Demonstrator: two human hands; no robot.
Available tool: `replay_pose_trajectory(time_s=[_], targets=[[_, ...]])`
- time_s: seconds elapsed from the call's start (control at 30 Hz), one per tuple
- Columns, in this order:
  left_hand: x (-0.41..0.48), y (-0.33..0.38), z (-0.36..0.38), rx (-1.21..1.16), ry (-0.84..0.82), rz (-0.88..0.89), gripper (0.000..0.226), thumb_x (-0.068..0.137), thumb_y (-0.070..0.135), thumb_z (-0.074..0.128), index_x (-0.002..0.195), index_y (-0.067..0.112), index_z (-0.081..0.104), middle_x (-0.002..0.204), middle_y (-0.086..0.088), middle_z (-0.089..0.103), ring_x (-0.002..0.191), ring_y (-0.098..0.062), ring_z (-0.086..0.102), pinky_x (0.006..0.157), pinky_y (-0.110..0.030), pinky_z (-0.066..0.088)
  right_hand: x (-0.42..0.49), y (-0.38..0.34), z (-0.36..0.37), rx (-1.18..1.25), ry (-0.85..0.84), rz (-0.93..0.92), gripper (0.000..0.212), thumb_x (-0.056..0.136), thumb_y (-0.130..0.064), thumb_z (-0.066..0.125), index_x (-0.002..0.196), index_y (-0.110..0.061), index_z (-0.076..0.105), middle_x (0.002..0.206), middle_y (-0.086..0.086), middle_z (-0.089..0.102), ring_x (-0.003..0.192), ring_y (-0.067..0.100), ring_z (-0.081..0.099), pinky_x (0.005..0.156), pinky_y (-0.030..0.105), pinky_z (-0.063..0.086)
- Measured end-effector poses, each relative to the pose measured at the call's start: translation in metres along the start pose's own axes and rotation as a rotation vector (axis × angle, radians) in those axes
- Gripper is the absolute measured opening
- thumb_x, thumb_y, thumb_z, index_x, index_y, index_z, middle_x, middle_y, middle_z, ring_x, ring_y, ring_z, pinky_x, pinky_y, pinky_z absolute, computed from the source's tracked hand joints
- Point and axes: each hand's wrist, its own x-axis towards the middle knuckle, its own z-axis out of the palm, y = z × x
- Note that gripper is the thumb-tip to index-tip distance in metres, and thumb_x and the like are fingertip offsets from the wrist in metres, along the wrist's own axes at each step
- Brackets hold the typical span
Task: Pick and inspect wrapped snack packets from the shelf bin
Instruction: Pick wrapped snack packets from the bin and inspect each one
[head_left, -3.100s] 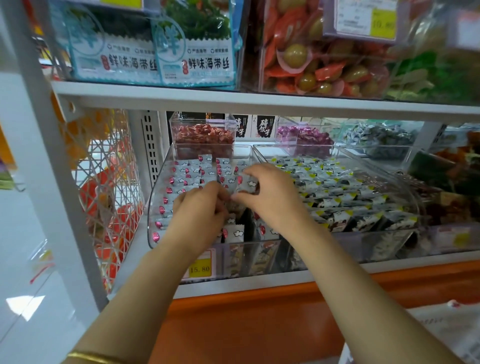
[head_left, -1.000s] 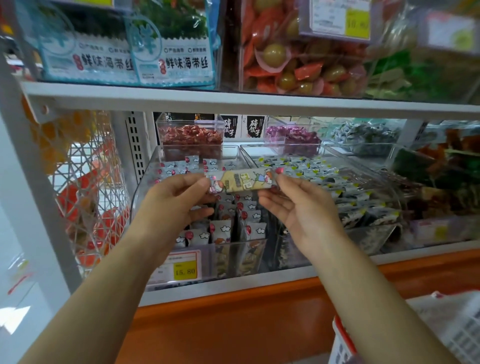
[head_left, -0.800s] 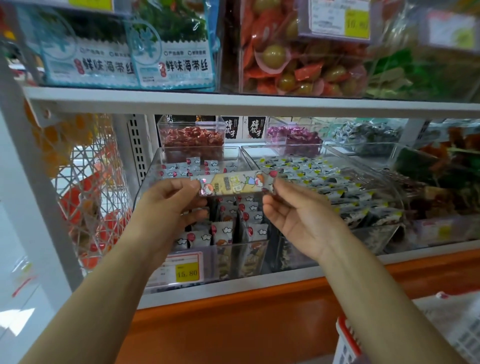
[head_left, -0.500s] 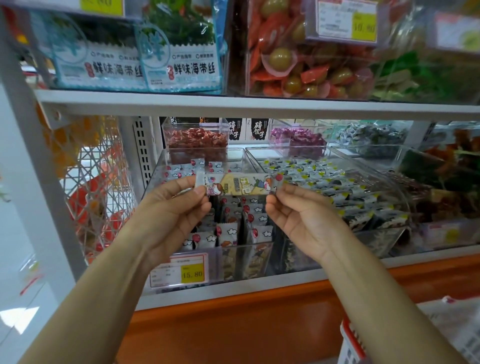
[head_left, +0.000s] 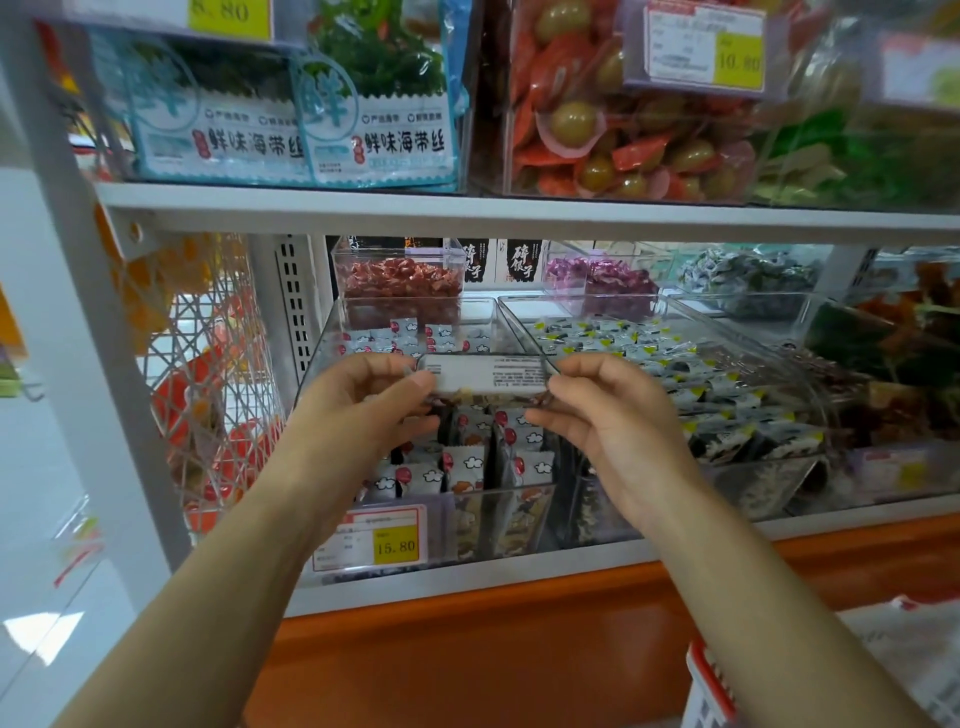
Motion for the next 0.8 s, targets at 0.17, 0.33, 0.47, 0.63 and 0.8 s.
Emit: replay_pose_trajectory(time_s=[0.17,0.33,0.47,0.63,0.8], targets=[[-0.0013,-0.0011,0.0011,0.060,0.010,0.003,0.030,0.064,0.021,0.072,0.089,0.008,0.063,0.093,-0.010,0.071,0.086,-0.020,0.071,0.076,-0.024,0.056,0.0002,-0.0003,0.0031,-0.014,0.100,0.015,0.021,0.085,0.006,0.054,0.066,-0.004,0.054,0.092,0.022,0.066,0.074,0.024,0.070,0.060,0.027,0.057],[-0.0003,-0.0024,0.0059,0.083,0.020,-0.023,0.011,0.080,0.001,0.066,0.086,0.009,0.061,0.097,-0.016,0.070,0.093,-0.027,0.069,0.087,-0.037,0.053,0.0009,-0.0027,0.0043,0.097,0.137,0.043,0.022,0.088,0.003,0.052,0.066,-0.005,0.053,0.081,0.014,0.068,0.069,0.021,0.070,0.059,0.027,0.057],[-0.0006,-0.0003,0.0095,-0.115,0.078,-0.054,0.012,0.084,-0.006,0.055,0.075,0.002,0.056,0.086,-0.012,0.073,0.088,-0.023,0.070,0.073,-0.024,0.058,-0.0007,-0.0021,0.0051,0.140,0.069,0.051,0.016,0.089,0.002,0.053,0.076,-0.003,0.061,0.077,0.010,0.072,0.075,0.023,0.071,0.064,0.028,0.058],[0.0028,-0.0011,0.0072,-0.251,0.168,-0.087,0.005,0.088,0.001,0.053,0.083,0.000,0.055,0.092,-0.017,0.071,0.092,-0.025,0.069,0.076,-0.028,0.058,-0.0005,-0.0003,0.0071,0.223,-0.011,0.087,0.013,0.088,0.007,0.052,0.083,0.000,0.062,0.090,0.017,0.070,0.082,0.024,0.070,0.066,0.027,0.058],[0.0033,-0.0019,0.0051,-0.352,0.176,-0.103,0.019,0.089,0.003,0.055,0.070,0.005,0.054,0.072,-0.008,0.072,0.075,-0.018,0.072,0.072,-0.027,0.058,-0.0004,0.0005,0.0051,0.247,-0.053,0.078,0.014,0.088,0.002,0.055,0.092,-0.004,0.068,0.101,0.019,0.068,0.084,0.023,0.070,0.068,0.026,0.058]])
